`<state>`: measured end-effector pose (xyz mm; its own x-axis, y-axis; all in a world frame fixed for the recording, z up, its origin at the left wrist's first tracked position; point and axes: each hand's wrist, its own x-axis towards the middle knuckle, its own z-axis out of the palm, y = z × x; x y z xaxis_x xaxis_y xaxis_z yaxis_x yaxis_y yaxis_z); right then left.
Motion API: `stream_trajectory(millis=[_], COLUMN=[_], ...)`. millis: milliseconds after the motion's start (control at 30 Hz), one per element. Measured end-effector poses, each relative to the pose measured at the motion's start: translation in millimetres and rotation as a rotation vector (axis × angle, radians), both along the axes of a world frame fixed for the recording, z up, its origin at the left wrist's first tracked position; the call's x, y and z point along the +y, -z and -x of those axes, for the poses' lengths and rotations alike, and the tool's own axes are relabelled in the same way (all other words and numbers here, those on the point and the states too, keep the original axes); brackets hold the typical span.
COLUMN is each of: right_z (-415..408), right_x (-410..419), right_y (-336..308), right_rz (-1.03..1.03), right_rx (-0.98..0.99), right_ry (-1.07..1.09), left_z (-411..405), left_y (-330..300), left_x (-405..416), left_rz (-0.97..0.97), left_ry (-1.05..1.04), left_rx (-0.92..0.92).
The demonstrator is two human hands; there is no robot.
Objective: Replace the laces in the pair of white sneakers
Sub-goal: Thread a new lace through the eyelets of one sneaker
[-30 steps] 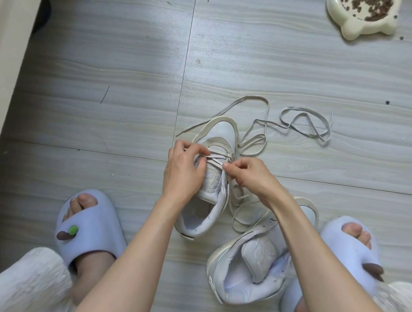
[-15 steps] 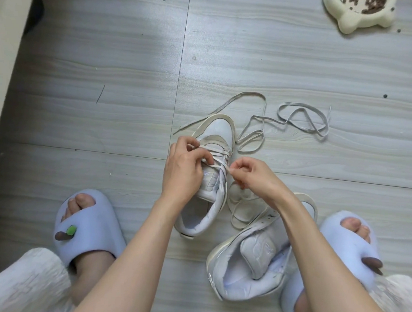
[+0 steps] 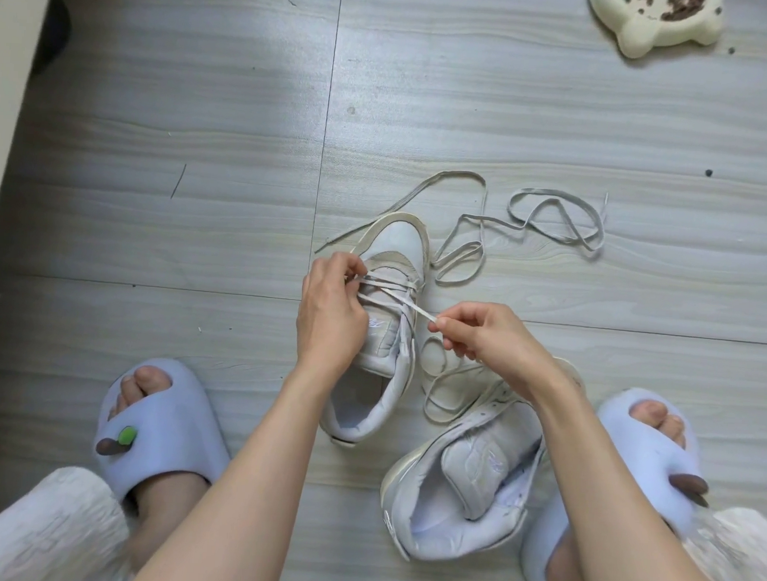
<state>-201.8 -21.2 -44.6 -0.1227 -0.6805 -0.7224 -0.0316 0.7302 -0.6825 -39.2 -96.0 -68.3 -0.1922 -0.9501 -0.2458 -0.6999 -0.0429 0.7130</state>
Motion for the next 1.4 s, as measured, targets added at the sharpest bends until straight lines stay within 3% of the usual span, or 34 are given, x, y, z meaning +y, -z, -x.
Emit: stream_trajectory(millis=[200, 400, 533, 633, 733, 833, 967, 1100, 1167, 1233, 1333, 1400], right_z=[17.0, 22.6, 30.1, 30.4, 29.0, 29.8, 33.0, 40.6, 43.3, 43.4, 40.0, 38.0], right_x=[3.7, -5.4, -5.9, -5.0, -3.8, -3.1, -5.6, -5.3, -2.3, 0.9, 1.7, -1.0], right_y=[-15.6, -31.6, -41.7, -42.9, -41.7, -41.4, -46.5, -52.4, -53.3, -52.9, -50.5, -50.2], right_rz=[0.099, 0.186, 0.224, 0.204, 0.148, 0.146, 0.216, 0.257, 0.273, 0.290, 0.312, 0.317], right_rx=[0.005, -0.040, -0.050, -0.029, 0.020, 0.011, -0.034, -0.045, -0.070, -0.096, -0.094, -0.078], right_ry=[0.069, 0.020, 0.017, -0.031, -0.102, -0.116, -0.026, 0.001, 0.033, 0.059, 0.069, 0.073], left_z=[-4.1, 18.0, 36.2, 37.3, 31.5, 26.2, 25.5, 22.2, 15.9, 9.9, 10.0, 21.6], left_y=[-4.3, -24.7, -36.2, -41.7, -52.0, -60.2, -58.5, -52.7, -50.6, -46.5, -44.8, -52.0], left_x=[1.2, 0.8, 0.2, -4.3, -10.9, -17.5, -24.8, -36.0, -43.1, -45.3, -36.6, -22.7], left_rz=[0.000, 0.118, 0.108, 0.026, -0.219, -0.391, -0.535, -0.520, -0.441, -0.329, -0.079, -0.033], left_ry=[0.074, 0.495, 0.558, 0.555, 0.567, 0.413, 0.041, -0.385, -0.485, -0.446, -0.271, -0.078], left_rx=[-0.018, 0.022, 0.080, 0.164, 0.218, 0.343, 0.638, 0.807, 0.724, 0.533, 0.276, 0.184])
